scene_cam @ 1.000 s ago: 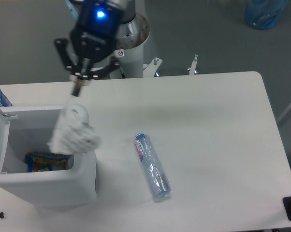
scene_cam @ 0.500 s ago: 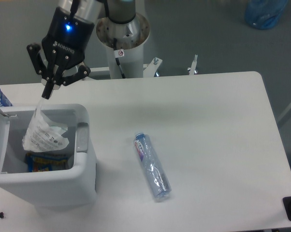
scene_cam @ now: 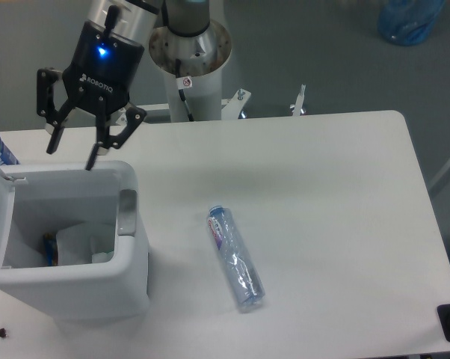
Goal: Place the trash in the trash can
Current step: 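Open the gripper to drop the bag into the bin, then move the gripper over the clear plastic water bottle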
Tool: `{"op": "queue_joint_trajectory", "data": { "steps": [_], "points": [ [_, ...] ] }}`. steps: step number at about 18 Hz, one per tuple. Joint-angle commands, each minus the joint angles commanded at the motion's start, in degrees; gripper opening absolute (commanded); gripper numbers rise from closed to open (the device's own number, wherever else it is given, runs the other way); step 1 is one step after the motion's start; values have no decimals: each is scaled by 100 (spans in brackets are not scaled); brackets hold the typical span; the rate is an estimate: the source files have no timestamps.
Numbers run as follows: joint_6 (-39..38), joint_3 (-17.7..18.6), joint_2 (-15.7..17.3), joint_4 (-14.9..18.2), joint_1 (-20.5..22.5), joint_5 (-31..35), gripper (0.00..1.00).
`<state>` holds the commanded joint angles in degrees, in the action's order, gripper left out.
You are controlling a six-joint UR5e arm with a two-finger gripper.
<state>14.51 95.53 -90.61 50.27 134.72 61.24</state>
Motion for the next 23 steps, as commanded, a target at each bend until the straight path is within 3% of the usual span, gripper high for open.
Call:
{"op": "queue_joint_trajectory", "data": {
  "steps": [3,8,14,23],
  "points": [
    [-307,19,-386,-9,501,511,100],
    [-343,-253,-1124,-18,1143,635,100],
    [-352,-544,-1880,-18,1135,1416,100],
    [-299,-799,-2812,-44,723,1883,100]
  ]
}}
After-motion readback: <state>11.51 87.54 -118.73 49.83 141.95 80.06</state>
